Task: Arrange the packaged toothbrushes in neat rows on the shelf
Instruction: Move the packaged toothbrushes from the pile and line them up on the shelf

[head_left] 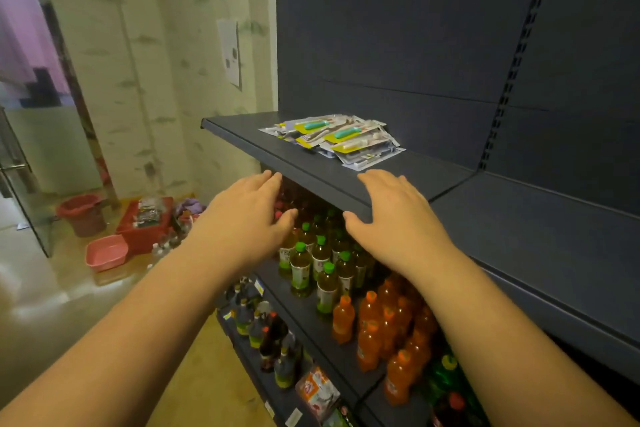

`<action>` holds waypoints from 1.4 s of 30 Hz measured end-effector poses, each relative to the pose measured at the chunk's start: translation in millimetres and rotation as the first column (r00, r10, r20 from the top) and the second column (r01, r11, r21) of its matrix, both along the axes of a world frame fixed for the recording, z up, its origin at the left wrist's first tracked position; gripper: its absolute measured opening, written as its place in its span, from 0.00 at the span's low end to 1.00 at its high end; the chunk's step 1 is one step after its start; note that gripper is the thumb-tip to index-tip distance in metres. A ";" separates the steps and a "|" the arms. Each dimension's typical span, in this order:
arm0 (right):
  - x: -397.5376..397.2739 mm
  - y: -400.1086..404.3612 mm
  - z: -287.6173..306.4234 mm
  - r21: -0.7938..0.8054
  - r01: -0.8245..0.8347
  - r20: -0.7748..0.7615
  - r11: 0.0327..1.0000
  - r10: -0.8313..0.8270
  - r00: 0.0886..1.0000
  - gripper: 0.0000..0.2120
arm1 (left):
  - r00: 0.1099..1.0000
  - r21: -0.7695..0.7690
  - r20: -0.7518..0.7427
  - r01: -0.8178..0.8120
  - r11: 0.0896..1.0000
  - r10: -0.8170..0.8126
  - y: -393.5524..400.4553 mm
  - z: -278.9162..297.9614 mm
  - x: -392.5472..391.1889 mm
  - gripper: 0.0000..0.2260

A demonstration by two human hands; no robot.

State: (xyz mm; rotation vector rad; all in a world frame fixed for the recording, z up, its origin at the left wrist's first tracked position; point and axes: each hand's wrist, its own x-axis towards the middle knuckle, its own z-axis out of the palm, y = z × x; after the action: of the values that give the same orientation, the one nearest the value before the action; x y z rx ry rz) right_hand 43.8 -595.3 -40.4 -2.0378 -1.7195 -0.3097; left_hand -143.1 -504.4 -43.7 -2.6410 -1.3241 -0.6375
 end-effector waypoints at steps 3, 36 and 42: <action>-17.2 34.3 -2.1 -0.041 0.002 0.012 0.999 -0.001 1.000 0.31 | 1.000 -0.013 -0.002 0.018 1.000 -0.018 35.3 -2.7 -13.9 0.31; 32.4 312.6 2.0 0.018 0.496 0.057 0.868 -0.496 0.866 0.16 | 0.938 0.126 0.124 0.308 0.943 -0.323 404.6 10.1 153.2 0.24; 41.1 325.0 8.2 0.076 0.657 0.054 0.750 -0.661 0.749 0.17 | 0.941 0.146 -0.072 0.339 0.929 -0.332 432.6 10.3 195.7 0.28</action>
State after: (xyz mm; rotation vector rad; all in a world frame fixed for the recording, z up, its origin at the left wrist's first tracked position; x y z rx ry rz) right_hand 84.9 -270.3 -32.2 -2.5627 -0.9349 -0.6541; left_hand 52.5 -71.8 -33.4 -2.7516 -0.7760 -0.6833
